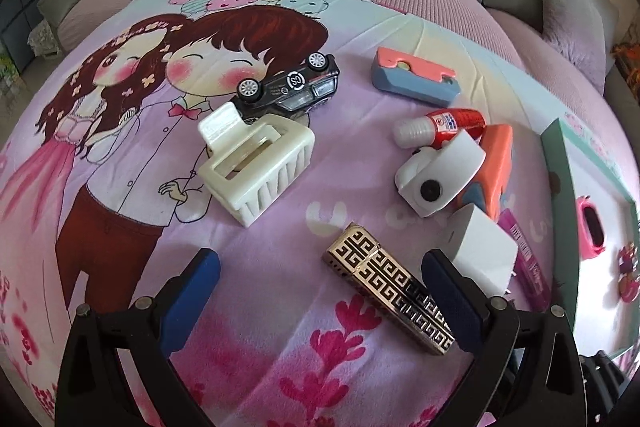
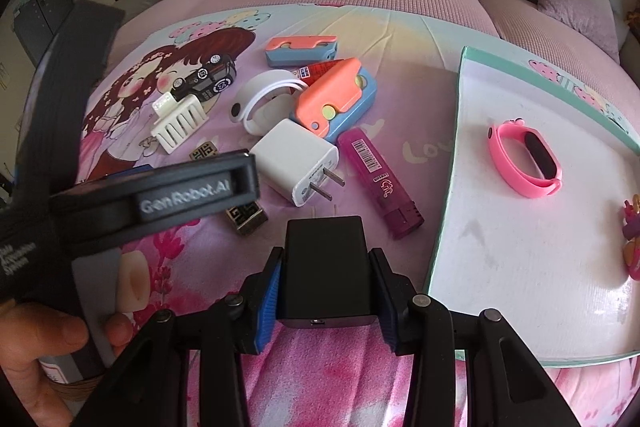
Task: Organize rigid objects
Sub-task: 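Grasp the black charger with the right tool while the left tool grasps the gold patterned box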
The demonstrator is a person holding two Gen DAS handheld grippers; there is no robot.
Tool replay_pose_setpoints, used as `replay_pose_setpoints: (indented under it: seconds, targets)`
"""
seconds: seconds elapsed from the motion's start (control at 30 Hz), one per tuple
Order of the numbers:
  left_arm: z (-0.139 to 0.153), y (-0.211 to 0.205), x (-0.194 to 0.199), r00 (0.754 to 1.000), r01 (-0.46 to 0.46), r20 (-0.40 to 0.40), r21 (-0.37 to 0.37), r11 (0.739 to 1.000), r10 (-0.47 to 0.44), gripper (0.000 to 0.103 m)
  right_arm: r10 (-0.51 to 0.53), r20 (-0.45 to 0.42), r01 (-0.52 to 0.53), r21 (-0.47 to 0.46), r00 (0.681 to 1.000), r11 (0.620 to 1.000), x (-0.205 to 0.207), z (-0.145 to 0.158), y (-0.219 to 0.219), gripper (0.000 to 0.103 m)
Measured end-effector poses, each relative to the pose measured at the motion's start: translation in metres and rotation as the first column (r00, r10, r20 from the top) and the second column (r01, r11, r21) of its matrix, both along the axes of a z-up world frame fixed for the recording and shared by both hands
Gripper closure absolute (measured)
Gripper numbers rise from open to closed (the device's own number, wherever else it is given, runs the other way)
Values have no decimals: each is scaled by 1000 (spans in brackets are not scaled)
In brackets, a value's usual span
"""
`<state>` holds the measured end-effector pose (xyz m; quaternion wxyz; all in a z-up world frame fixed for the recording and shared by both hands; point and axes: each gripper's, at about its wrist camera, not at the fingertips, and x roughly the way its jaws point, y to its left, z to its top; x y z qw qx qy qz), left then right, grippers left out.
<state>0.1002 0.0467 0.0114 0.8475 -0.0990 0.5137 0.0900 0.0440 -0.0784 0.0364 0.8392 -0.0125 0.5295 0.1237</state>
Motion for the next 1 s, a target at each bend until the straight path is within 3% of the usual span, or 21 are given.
replay_pose_setpoints:
  seconds: [0.4, 0.77, 0.87, 1.0]
  targets:
    - [2, -8, -9, 997, 60, -62, 70, 996, -55, 2, -5, 2, 5, 14, 1000, 1000, 0, 1, -3, 59]
    - [3, 10, -16, 998, 9, -64, 112, 994, -2, 3, -6, 2, 6, 15, 1000, 1000, 0, 1, -3, 59]
    - [4, 3, -17, 998, 31, -59, 110, 993, -25, 9, -6, 2, 6, 16, 1000, 1000, 0, 1, -3, 59]
    - [8, -7, -16, 998, 64, -34, 90, 994, -61, 30, -5, 3, 5, 15, 1000, 1000, 0, 1, -3, 59]
